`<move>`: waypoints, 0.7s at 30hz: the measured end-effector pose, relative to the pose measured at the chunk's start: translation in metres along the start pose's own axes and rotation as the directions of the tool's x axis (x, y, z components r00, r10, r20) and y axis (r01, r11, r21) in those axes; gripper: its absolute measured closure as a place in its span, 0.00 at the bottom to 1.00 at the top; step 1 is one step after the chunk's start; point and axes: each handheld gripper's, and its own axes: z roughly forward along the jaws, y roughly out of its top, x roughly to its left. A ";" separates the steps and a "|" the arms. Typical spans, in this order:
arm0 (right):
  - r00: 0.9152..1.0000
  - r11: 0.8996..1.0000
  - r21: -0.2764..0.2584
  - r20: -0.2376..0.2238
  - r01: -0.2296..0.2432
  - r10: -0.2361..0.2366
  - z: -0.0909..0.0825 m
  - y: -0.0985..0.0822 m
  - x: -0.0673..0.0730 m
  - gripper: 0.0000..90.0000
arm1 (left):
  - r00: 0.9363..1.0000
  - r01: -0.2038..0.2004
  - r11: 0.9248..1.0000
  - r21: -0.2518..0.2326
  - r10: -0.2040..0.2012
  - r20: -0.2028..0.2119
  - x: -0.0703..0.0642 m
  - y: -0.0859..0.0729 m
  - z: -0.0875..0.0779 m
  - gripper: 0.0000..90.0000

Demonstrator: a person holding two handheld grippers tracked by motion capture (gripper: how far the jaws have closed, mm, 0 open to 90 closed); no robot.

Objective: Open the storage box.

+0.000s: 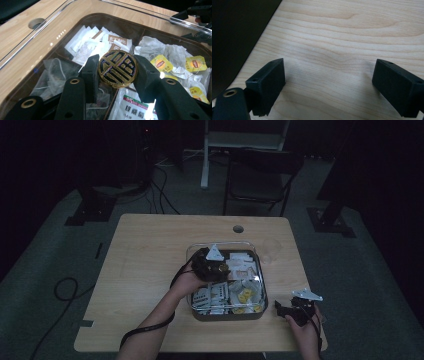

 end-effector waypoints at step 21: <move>1.000 1.000 0.000 0.000 0.000 0.000 0.000 0.000 0.000 0.12 | 0.996 0.052 0.998 -0.019 -0.053 -0.076 0.025 -0.021 -0.045 0.66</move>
